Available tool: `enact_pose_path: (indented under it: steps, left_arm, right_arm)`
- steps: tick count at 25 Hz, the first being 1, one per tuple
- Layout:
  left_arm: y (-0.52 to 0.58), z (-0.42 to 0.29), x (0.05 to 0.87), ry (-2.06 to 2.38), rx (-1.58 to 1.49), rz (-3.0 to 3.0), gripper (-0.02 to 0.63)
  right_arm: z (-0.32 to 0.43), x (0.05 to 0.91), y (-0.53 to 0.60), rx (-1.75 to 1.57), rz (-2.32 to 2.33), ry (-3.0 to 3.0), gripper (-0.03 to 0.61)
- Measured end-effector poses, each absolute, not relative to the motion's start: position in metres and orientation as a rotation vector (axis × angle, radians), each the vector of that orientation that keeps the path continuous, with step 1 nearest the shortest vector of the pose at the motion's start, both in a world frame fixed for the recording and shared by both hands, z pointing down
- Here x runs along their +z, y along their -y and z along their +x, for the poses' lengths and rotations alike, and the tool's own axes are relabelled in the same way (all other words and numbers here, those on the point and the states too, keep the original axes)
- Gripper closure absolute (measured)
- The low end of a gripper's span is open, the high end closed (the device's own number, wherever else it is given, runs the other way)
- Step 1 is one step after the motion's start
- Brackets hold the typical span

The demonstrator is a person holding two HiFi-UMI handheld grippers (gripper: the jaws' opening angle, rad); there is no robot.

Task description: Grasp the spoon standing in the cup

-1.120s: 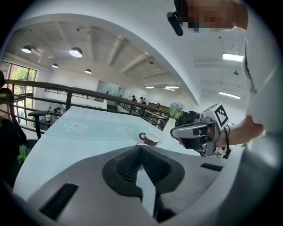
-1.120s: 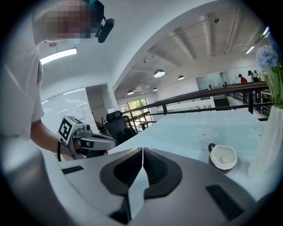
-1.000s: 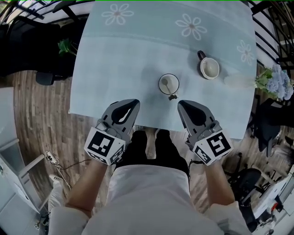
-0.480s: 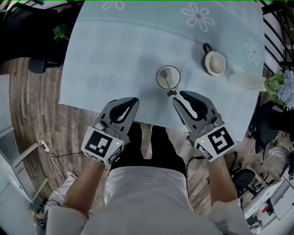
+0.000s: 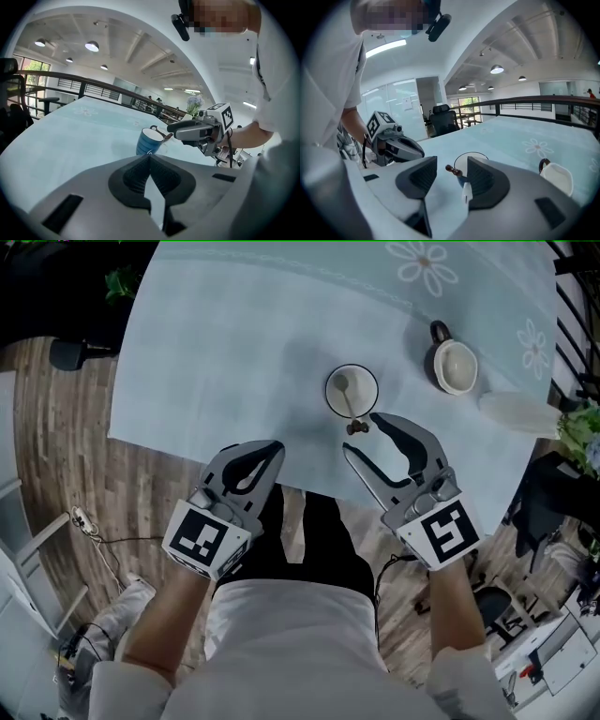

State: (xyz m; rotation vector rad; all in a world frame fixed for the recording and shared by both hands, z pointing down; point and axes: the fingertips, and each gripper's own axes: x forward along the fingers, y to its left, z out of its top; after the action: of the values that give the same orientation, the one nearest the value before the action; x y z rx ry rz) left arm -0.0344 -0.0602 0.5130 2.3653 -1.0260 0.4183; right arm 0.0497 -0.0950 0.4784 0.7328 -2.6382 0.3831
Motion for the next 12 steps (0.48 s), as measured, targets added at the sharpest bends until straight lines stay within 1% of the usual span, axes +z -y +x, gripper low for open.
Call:
enact_pose_path:
  steps: [12]
  left_arm:
    - [0.05,-0.034,0.537,1.046,0.419,2.311,0.595]
  right_arm:
    - [0.05,0.513,0.088,0.049,0.514,2.459,0.373]
